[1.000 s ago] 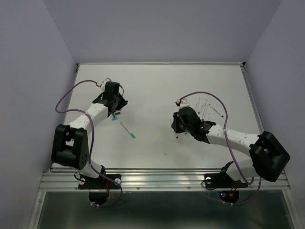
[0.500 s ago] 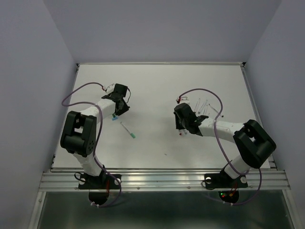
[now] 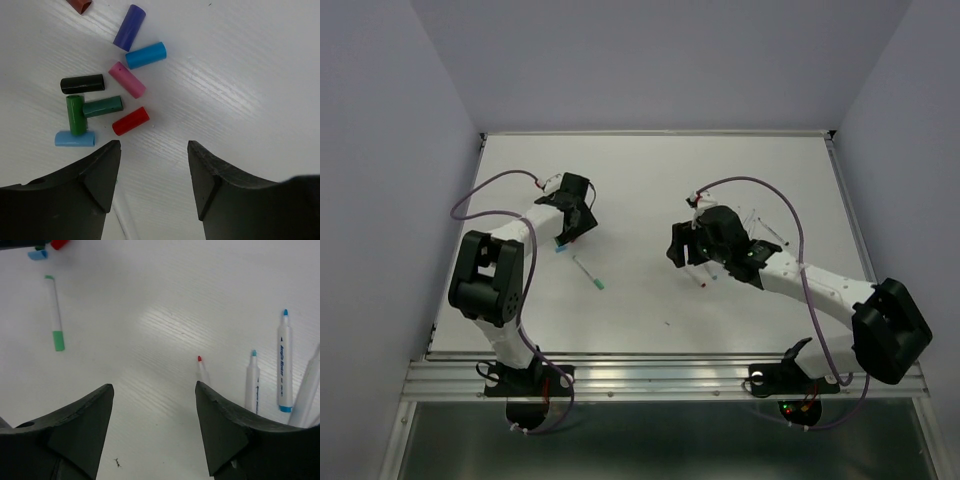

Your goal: Open the pen caps

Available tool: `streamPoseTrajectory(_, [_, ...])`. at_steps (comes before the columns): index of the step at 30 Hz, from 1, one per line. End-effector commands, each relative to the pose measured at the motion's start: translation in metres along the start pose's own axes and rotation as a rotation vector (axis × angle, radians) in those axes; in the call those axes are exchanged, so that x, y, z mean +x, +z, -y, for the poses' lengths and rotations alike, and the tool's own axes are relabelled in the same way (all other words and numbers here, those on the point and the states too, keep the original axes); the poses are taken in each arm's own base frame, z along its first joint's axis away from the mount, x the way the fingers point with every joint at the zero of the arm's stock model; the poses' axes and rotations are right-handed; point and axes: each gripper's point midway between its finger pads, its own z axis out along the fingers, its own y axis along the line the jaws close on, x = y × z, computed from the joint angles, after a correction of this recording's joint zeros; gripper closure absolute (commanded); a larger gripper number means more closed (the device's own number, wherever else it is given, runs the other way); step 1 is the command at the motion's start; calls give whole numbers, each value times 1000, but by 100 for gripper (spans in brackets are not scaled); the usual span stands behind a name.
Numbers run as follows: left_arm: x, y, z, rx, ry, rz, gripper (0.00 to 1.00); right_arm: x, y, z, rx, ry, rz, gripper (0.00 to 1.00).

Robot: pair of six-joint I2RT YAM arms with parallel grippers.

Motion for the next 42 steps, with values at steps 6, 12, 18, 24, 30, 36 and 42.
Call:
streamPoseTrajectory(6, [-63,-90,17,151,-58,218,2,-14,-9,-67,-270,-114,21,12])
streamPoseTrajectory(12, [-40,-102,-13,129,-98,200,1,-18,-3,-65,-237,-65,24,0])
streamPoseTrajectory(18, [18,-80,-37,104,-129,65,1,-25,-10,-41,-107,-17,86,0])
streamPoseTrajectory(24, [42,-64,-41,41,-124,0,7,-24,-15,-22,-13,13,116,0])
streamPoseTrajectory(30, [56,-50,-41,-26,-114,-34,18,-18,-15,-11,32,14,113,0])
streamPoseTrajectory(36, [64,-37,-40,-82,-89,-62,24,-14,-13,-4,63,1,107,0])
streamPoseTrajectory(42, [69,-31,-24,-63,-47,-78,45,-14,-13,0,86,-14,112,0])
